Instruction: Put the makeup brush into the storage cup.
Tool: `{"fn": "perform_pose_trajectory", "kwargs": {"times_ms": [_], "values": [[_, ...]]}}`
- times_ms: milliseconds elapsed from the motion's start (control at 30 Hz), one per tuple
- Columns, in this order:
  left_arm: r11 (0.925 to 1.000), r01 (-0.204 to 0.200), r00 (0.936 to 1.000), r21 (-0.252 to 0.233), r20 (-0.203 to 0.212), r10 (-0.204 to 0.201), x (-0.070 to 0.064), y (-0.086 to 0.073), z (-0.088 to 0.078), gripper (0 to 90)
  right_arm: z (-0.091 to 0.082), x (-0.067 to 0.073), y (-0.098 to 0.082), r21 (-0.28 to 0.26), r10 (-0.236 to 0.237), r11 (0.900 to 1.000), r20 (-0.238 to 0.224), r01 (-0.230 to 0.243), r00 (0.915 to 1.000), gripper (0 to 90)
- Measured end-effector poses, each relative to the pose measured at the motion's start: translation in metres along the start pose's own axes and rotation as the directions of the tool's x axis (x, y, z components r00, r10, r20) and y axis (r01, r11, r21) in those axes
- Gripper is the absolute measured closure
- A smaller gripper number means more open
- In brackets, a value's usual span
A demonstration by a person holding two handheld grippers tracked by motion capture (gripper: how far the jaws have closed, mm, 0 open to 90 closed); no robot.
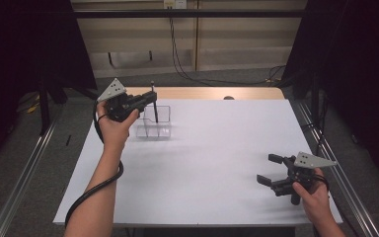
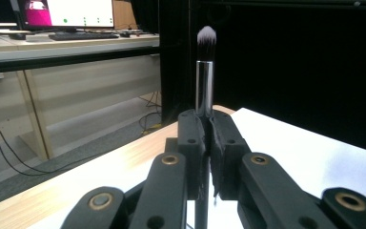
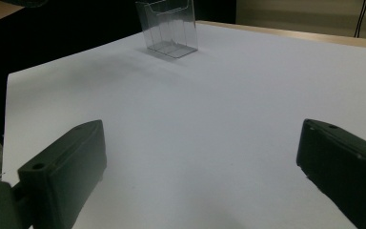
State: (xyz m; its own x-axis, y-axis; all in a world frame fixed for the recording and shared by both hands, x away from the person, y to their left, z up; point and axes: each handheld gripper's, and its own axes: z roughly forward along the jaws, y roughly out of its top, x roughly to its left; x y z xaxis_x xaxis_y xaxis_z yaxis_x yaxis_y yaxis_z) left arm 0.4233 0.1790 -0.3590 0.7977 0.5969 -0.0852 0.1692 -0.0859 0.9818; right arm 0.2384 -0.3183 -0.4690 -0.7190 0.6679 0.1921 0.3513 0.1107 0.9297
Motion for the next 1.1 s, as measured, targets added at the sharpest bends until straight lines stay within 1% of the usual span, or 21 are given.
{"fn": "perform_pose_trajectory", "kwargs": {"times_ms": [133,200,333,367,467,533,700,933,1100], "values": [[1.0000,0.001,0.9999,-0.006,-0.016,-0.001,0.003,0.002,0.002,84.1,0.000,0.000,0.000,0.002,-0.002,1.000,0.000,0.002,1.0000,2.8],[0.9999,0.007,0.9999,-0.011,-0.016,-0.007,0.004,0.002,0.003,84.1,0.000,0.000,0.000,0.001,-0.002,1.000,0.002,0.002,1.0000,2.7],[0.9999,-0.007,0.9998,-0.009,-0.017,0.007,0.006,0.003,0.004,84.2,0.000,0.000,0.000,0.001,-0.005,1.000,0.001,0.005,1.0000,2.7],[0.9999,-0.002,0.9998,-0.012,-0.019,0.001,0.006,0.003,0.004,84.1,0.000,0.000,0.000,0.000,-0.004,1.000,0.001,0.004,1.0000,2.7],[0.9999,-0.006,0.9996,-0.012,-0.029,0.005,0.009,0.003,0.005,84.1,-0.001,-0.001,0.000,0.001,-0.004,1.000,0.001,0.004,1.0000,2.8],[0.9999,0.000,0.9996,-0.017,-0.030,-0.001,0.010,0.003,0.005,84.1,-0.001,0.000,0.000,0.001,-0.005,1.000,0.001,0.005,1.0000,2.7],[0.9999,0.004,0.9992,-0.015,-0.040,-0.004,0.013,0.003,0.006,84.2,0.000,0.000,0.000,0.002,-0.006,1.000,0.001,0.006,1.0000,2.7],[0.9999,-0.009,0.9986,-0.012,-0.052,0.009,0.016,0.006,0.007,84.1,-0.001,0.000,-0.001,0.001,-0.005,1.000,0.001,0.005,1.0000,2.8],[0.9999,-0.009,0.9982,-0.011,-0.059,0.008,0.018,0.007,0.007,84.1,-0.001,0.000,0.000,0.001,-0.005,1.000,0.000,0.005,1.0000,2.8]]}}
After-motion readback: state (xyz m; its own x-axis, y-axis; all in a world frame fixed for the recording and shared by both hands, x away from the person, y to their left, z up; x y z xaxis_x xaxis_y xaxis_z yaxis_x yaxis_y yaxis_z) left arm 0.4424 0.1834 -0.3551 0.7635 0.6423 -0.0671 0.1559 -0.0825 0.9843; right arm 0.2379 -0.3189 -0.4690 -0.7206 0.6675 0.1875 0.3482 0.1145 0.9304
